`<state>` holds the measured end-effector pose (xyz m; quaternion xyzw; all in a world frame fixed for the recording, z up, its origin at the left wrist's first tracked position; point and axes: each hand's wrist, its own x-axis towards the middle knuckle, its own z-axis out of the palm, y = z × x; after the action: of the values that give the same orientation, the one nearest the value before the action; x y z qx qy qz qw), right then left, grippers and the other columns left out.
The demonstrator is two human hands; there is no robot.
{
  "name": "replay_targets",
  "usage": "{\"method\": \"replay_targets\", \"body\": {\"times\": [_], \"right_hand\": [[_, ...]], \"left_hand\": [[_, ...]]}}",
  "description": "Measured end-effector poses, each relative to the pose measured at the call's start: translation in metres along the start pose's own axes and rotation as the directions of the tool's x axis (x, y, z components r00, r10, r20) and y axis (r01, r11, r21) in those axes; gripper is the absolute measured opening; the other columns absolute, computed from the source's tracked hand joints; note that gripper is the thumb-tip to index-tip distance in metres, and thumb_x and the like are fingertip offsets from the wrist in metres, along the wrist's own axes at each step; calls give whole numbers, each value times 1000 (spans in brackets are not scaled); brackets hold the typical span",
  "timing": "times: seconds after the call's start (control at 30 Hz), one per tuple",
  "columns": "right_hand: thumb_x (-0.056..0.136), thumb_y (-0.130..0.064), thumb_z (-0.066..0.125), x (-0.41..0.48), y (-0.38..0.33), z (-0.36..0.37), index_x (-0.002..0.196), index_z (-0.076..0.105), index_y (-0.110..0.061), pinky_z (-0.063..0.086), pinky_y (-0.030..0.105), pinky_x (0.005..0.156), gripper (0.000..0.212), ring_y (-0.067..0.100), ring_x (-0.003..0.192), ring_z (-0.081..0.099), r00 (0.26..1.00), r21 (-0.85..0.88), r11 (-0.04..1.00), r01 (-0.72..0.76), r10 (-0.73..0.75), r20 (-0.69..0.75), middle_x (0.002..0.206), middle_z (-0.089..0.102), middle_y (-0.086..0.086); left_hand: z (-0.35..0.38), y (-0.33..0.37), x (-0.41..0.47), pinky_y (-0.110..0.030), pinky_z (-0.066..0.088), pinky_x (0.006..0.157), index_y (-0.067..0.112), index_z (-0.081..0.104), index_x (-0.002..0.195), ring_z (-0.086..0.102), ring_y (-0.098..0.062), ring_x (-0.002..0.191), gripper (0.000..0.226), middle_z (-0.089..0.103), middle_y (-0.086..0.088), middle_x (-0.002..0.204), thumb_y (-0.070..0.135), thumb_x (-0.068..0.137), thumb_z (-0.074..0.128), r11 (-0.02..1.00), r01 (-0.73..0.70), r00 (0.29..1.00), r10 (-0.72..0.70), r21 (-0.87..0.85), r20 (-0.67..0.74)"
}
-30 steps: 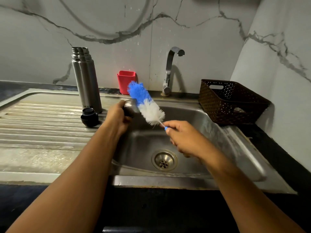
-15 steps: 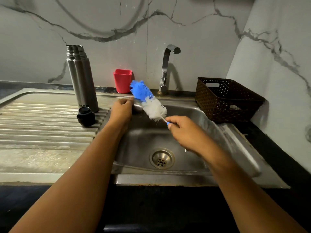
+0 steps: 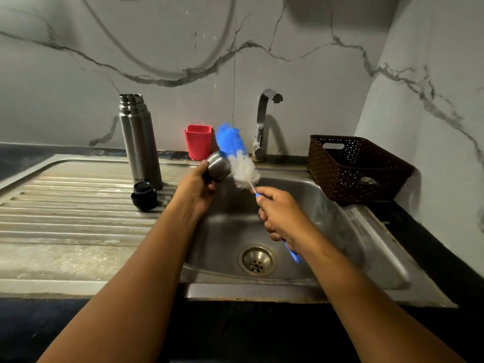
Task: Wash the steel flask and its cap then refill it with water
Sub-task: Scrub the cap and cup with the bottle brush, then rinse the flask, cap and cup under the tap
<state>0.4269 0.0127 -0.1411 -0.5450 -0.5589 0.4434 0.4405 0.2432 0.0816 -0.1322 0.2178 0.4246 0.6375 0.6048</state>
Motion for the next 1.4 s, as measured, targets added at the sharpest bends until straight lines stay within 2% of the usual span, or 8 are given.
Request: {"method": "replay_targets", "body": {"times": [0.27, 0.37, 0.53, 0.67, 0.83, 0.97, 1.23, 1.4], "right_hand": [[109, -19, 44, -18, 0, -4, 135, 62, -27, 22, 16, 35, 32, 5, 37, 27, 995, 137, 989, -46, 33, 91, 61, 45, -1], [109, -19, 44, -20, 0, 3, 136, 61, -25, 22, 16, 35, 33, 5, 37, 28, 994, 103, 994, -30, 19, 105, 62, 45, 0], [109, -19, 44, -27, -6, 10, 136, 61, -26, 25, 18, 35, 33, 5, 38, 30, 990, 50, 999, 23, -29, 139, 64, 47, 1], [109, -21, 45, -27, -15, 17, 136, 61, -28, 26, 18, 36, 33, 4, 37, 32, 985, 15, 998, 63, -65, 158, 66, 48, 2], [109, -21, 46, -28, -25, 24, 136, 62, -29, 28, 19, 37, 33, 4, 38, 33, 982, -6, 997, 76, -74, 173, 67, 51, 2], [108, -20, 46, -32, -26, 29, 136, 62, -27, 27, 19, 36, 33, 5, 39, 33, 982, -6, 998, 65, -63, 177, 67, 51, 2], [109, -19, 45, -36, -26, 29, 134, 62, -25, 29, 20, 36, 31, 5, 40, 34, 985, -24, 999, 22, -18, 171, 69, 51, 3], [108, -18, 45, -31, -35, 21, 131, 63, -25, 30, 19, 36, 30, 5, 40, 35, 988, -38, 999, 31, -25, 150, 70, 52, 4]], "left_hand": [[-15, 23, -44, -32, 61, 82, 23, 76, 100, 75, -11, 85, 12, 78, 1, 90, 25, 102, 65, 693, -425, 898, 405, 583, 173], [-34, 29, -59, -35, 59, 78, 27, 78, 87, 73, -7, 75, 14, 78, 5, 80, 26, 99, 70, 514, -491, 836, 506, 703, 214], [-73, 46, -81, -40, 63, 81, 27, 79, 92, 74, -14, 82, 1, 78, 5, 88, 27, 92, 78, 344, -431, 783, 602, 834, 156], [-103, 57, -96, -20, 46, 64, 19, 82, 109, 67, -12, 83, 20, 79, -1, 99, 30, 92, 78, 68, -350, 728, 647, 934, 226], [-129, 52, -102, -38, 55, 74, 32, 83, 104, 69, -23, 91, 22, 80, 2, 92, 44, 89, 73, -187, -252, 716, 624, 950, 313], [-136, 44, -105, -40, 42, 81, 34, 80, 112, 59, -27, 103, 21, 78, 2, 106, 41, 93, 73, -376, -144, 672, 642, 915, 369], [-134, 41, -107, -44, 40, 88, 35, 75, 118, 55, -30, 116, 30, 71, 2, 115, 46, 90, 73, -387, -89, 707, 625, 918, 332], [-106, 43, -100, -41, 52, 83, 30, 74, 111, 60, -24, 104, 32, 64, 6, 100, 47, 85, 80, -216, -280, 704, 617, 935, 353]]}}
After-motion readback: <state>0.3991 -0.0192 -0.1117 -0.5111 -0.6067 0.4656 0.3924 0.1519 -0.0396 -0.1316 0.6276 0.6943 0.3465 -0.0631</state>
